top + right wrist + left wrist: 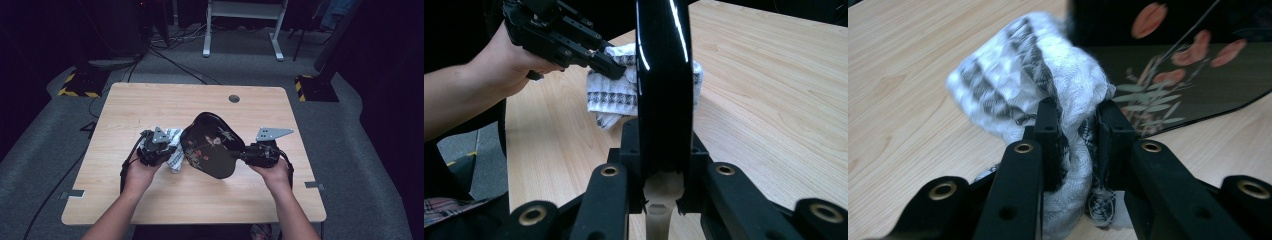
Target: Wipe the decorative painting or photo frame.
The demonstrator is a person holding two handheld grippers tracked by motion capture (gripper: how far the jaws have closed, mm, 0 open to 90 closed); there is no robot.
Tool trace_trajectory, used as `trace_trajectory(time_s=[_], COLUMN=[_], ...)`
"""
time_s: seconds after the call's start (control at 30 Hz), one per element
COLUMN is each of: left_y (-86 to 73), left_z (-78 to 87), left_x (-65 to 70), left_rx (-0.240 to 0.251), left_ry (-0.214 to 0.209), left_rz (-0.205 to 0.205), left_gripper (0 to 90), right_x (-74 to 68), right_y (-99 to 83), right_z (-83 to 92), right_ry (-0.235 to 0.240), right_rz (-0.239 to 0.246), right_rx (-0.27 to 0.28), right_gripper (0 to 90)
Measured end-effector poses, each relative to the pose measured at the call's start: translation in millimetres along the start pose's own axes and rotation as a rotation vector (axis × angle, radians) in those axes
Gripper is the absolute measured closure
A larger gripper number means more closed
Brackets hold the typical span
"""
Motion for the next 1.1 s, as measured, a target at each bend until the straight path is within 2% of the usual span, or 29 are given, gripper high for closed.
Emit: trace_trajectory(time_s=[0.1, 0.17, 0.27, 0.37, 0.67, 1.0, 1.1], left_y=[4.7, 10.0, 15.7, 26.0, 52.3, 73.4, 78.7], left_z=[3.0, 5.1, 7.9, 12.8, 20.0, 24.7, 27.0], left_x=[2.5, 4.6, 6.5, 10.0, 21.3, 33.8, 37.5], left_rx=[0.020, 0.048, 0.067, 0.089, 0.134, 0.170, 0.181], left_ry=[-0.040, -0.066, -0.086, -0.100, -0.105, -0.132, -0.142], left_rz=[0.005, 0.024, 0.029, 0.014, -0.032, -0.050, -0.056], left_gripper=[75.5, 75.5, 75.5, 75.5, 75.5, 75.5, 75.5], right_x=[-0.1, -0.3, -0.8, -1.8, -5.1, -8.9, -9.0], right_y=[0.0, -0.1, -0.3, -0.2, 0.0, 0.2, 0.4], right_z=[0.0, 0.0, 0.0, -0.2, -1.3, -2.6, -2.9], right_ry=[0.001, 0.001, 0.001, 0.002, -0.014, -0.049, -0.049], right_rz=[0.001, 0.002, 0.006, 0.011, 0.030, 0.076, 0.074], right_rx=[0.001, 0.002, 0.002, 0.002, -0.007, -0.027, -0.025], right_gripper=[78.7, 78.7, 78.7, 78.5, 78.3, 77.4, 77.4])
Point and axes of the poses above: each handheld gripper's, and its own axes: z roughly backward along the jaws, y roughly out of its top, x roughly to its right, the point moved 10 cm from there along -z, roughly forward along the jaws, and after that the axes turned 5 degrees about -y, right-handed, at the moved point
